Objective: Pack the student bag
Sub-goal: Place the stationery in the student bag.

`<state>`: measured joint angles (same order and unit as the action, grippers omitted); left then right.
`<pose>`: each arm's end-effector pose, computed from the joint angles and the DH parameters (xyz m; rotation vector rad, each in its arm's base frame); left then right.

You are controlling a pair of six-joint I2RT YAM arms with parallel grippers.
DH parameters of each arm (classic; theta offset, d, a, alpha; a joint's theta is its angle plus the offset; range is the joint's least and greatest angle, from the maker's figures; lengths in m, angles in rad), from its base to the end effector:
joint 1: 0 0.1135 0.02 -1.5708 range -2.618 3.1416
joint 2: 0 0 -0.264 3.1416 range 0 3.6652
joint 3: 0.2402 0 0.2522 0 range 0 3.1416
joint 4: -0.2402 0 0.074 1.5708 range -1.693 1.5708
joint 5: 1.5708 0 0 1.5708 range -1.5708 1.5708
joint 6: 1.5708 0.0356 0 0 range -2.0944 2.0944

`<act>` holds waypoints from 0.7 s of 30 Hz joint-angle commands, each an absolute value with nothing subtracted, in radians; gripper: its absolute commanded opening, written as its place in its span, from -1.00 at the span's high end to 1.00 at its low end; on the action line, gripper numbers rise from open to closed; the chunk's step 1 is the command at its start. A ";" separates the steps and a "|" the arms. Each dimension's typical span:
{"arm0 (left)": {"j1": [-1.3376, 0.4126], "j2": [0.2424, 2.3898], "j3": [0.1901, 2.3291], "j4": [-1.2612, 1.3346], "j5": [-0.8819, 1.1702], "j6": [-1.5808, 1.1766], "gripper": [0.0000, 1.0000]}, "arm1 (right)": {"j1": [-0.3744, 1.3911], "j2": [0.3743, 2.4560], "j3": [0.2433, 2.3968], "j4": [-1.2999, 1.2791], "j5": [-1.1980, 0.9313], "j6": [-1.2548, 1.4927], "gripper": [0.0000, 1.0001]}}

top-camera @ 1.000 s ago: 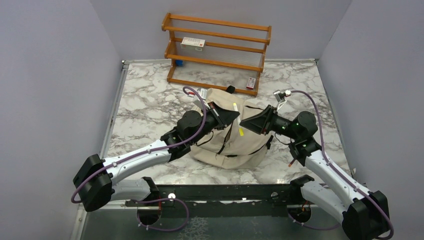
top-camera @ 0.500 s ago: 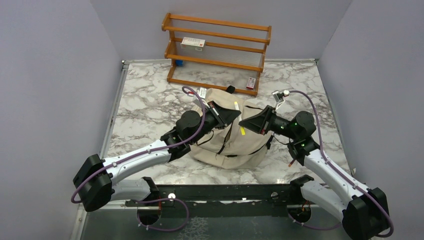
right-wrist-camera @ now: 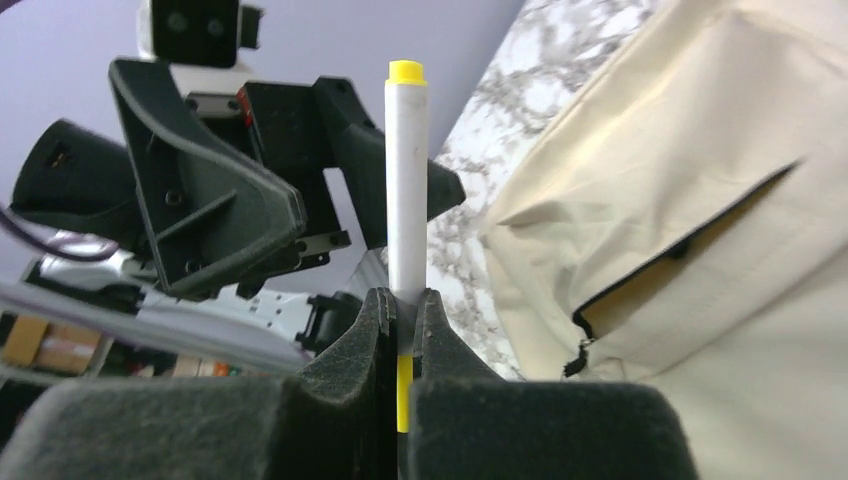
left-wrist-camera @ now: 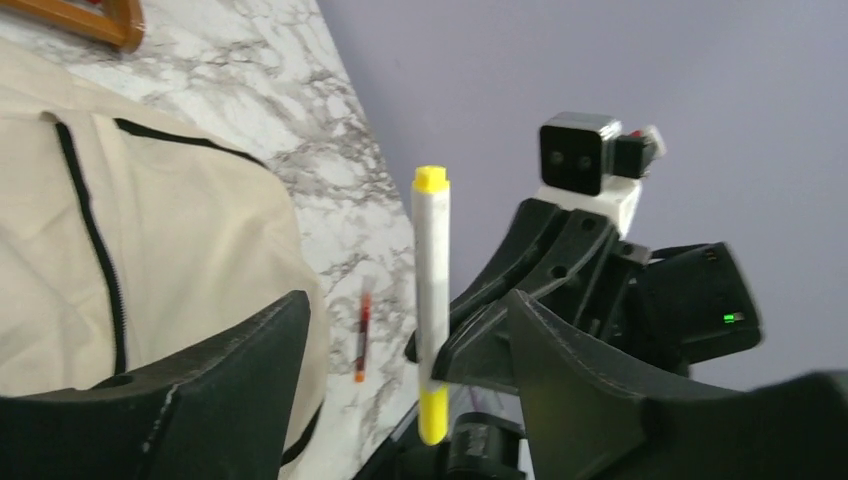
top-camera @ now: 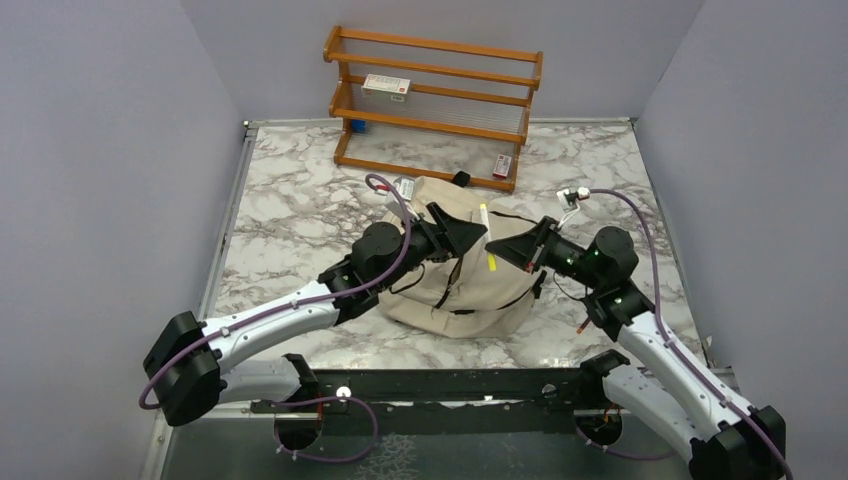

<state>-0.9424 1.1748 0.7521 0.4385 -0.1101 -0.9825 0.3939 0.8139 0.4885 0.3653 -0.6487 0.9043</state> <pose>0.1651 -0.2206 0.3130 -0.1323 1.7387 -1.3966 0.1693 0.0937 0.2880 -0.1424 1.7454 1.4826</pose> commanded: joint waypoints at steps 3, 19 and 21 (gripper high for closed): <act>-0.940 1.191 0.878 0.075 -0.097 -0.794 -0.49 | 0.402 0.730 0.610 -0.149 -0.318 0.796 0.99; -1.076 1.559 1.251 -0.571 -0.376 -0.273 -0.47 | 0.402 0.645 0.571 -0.423 -0.213 0.847 0.99; -1.099 1.592 1.283 -0.599 -0.442 -0.259 -0.47 | 0.402 0.649 0.576 -0.430 -0.218 0.841 0.99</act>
